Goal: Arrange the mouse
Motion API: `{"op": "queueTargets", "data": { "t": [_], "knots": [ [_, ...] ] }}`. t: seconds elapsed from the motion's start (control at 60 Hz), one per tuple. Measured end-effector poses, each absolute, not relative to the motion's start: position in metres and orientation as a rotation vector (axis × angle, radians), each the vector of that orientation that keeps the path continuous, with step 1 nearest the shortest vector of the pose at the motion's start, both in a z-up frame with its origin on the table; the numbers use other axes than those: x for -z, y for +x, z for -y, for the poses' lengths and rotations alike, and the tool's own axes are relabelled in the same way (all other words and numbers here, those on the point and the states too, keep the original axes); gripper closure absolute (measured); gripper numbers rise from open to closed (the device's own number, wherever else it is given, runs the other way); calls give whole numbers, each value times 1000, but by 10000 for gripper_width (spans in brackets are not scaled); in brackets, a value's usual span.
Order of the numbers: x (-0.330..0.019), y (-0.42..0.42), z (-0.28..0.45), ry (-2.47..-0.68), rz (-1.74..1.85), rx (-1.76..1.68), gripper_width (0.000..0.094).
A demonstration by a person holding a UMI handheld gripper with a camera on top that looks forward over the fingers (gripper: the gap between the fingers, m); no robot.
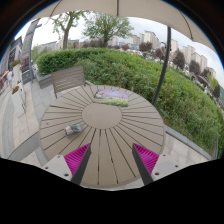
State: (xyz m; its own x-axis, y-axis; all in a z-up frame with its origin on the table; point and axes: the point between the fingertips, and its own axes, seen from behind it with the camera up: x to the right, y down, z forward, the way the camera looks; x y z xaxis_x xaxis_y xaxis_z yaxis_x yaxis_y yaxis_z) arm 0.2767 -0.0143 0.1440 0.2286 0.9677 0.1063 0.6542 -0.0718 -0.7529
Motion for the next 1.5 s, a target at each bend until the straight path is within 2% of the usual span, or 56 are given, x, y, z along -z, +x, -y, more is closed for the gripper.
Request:
{"op": "queueTargets", "data": {
  "t": [0.417,0.6,0.783,0.983,1.4,1.45,1.5],
  "knots": [
    [-110,229,144,-1711,1620,-751,87],
    [-66,204,185,-1672,1665,-774,89],
    [-23,170,196,-1690,1648,-818,88],
    [6,122,195,-1744,1590,-845,87],
    [18,46,185,-1710,1605,-803,98],
    [19,40,183,-1690,1618,-797,120],
    [19,38,185,-1684,1637,-799,181]
  ]
}}
